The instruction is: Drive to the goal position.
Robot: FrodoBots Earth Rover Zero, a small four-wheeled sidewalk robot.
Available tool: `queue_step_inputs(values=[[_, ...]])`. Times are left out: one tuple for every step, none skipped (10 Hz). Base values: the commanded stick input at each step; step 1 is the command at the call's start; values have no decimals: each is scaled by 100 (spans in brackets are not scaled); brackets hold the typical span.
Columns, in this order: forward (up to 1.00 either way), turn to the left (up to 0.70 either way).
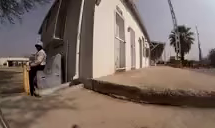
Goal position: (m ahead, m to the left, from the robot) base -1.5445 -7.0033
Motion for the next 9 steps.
queue_step_inputs(values=[[0,0],[0,0],[0,0],[0,0],[-2,1],[-70,27],[-70,27],[-70,27],[-70,27]])
